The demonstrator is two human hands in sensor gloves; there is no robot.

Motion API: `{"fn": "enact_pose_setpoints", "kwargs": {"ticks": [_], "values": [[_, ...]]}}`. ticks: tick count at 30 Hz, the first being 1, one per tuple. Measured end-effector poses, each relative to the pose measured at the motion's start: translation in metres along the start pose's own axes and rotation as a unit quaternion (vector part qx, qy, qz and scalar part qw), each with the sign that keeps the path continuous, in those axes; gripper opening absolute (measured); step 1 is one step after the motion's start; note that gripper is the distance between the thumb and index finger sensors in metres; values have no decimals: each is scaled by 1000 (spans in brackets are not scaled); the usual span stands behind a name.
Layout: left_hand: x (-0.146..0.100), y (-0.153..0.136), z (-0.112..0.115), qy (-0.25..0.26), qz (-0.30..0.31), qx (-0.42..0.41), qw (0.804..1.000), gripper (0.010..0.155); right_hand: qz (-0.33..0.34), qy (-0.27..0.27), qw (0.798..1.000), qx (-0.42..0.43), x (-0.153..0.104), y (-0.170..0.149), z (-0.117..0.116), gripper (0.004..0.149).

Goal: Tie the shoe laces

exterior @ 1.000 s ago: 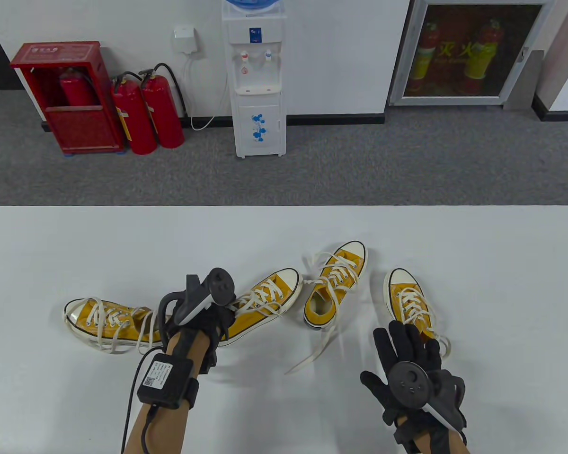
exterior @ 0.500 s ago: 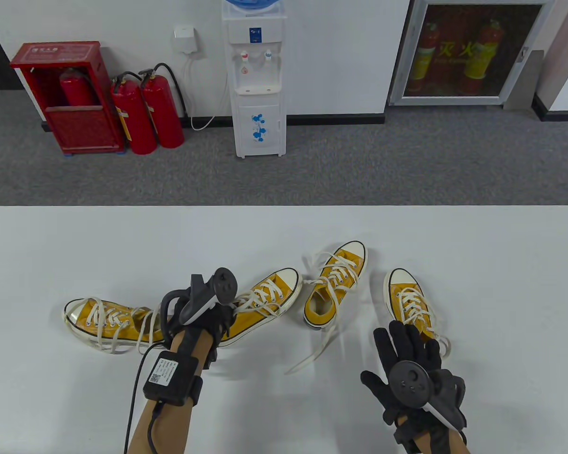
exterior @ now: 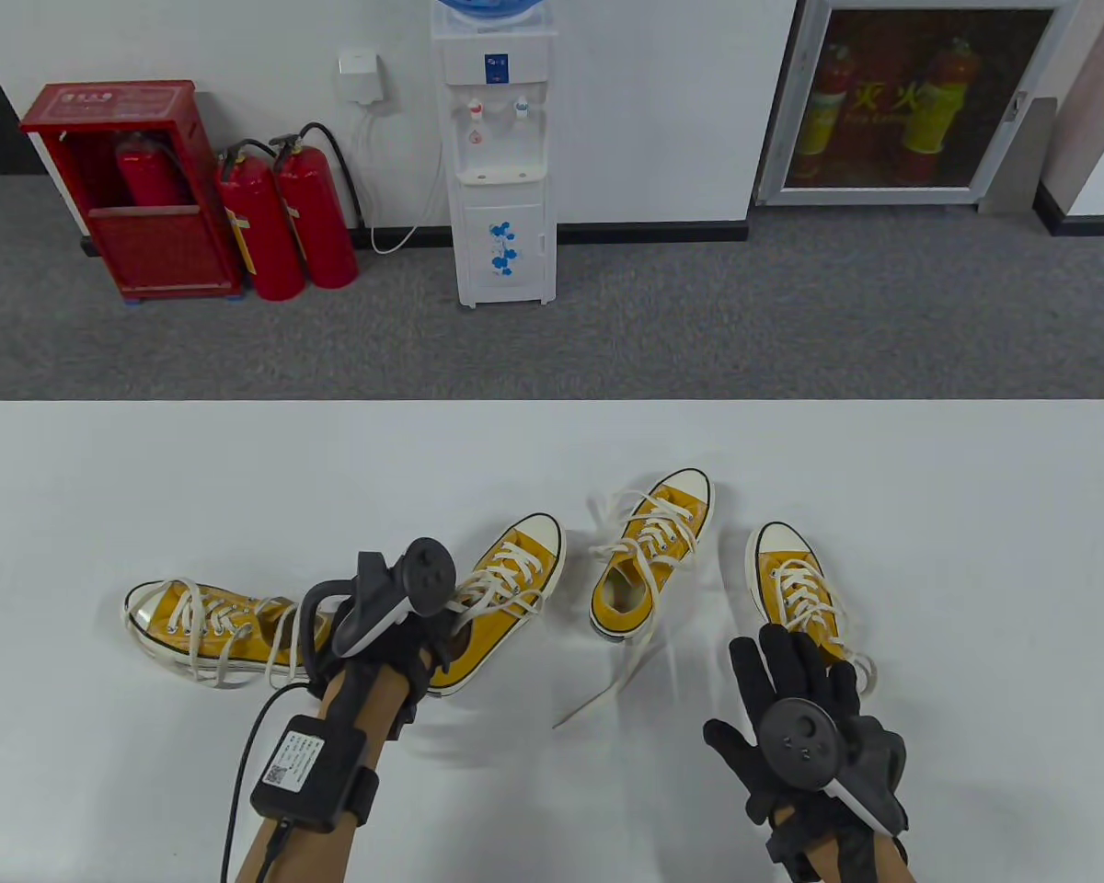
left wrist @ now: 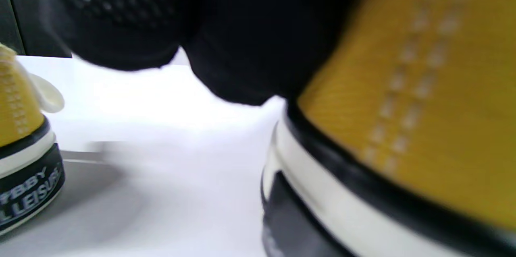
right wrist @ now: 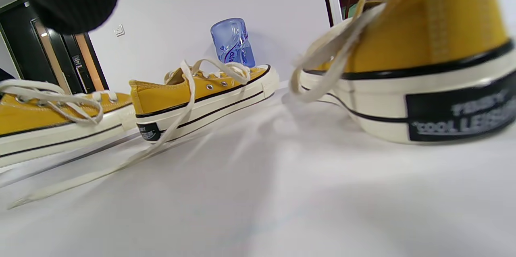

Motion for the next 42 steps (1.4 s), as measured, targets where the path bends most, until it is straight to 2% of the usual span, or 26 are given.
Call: {"fn": "enact_pose_setpoints", "kwargs": {"ticks": [9,14,19,28,36,42], "values": [[-48,11,-25,44,-10,-119,992,43,1,-1,1000,4,0,-1,0,86],[-73,19,-20,49,-13,-138,989,43,1,0,1000,6,0,-1,0,86],[-89,19,-4,58,-25,-168,984,44,3,1,1000,6,0,-1,0,86],[-100,16,23,77,-28,-159,984,44,2,3,1000,6,0,-1,-1,86],[-102,15,43,44,-20,-147,988,45,0,9,1000,4,0,-1,-2,85],[-102,15,45,24,-12,-149,989,50,-2,10,1000,5,0,-1,-2,85]]}}
Point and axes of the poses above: the tracker on the back of each hand, its own y axis roughly to the thumb side, its own x axis roughly from the wrist to the fingertips, z = x × y, the point moved 5 cm from there along x, roughly from the wrist to the fingertips, and after that the axes turned 11 degrees about y, right-handed, at the moved point
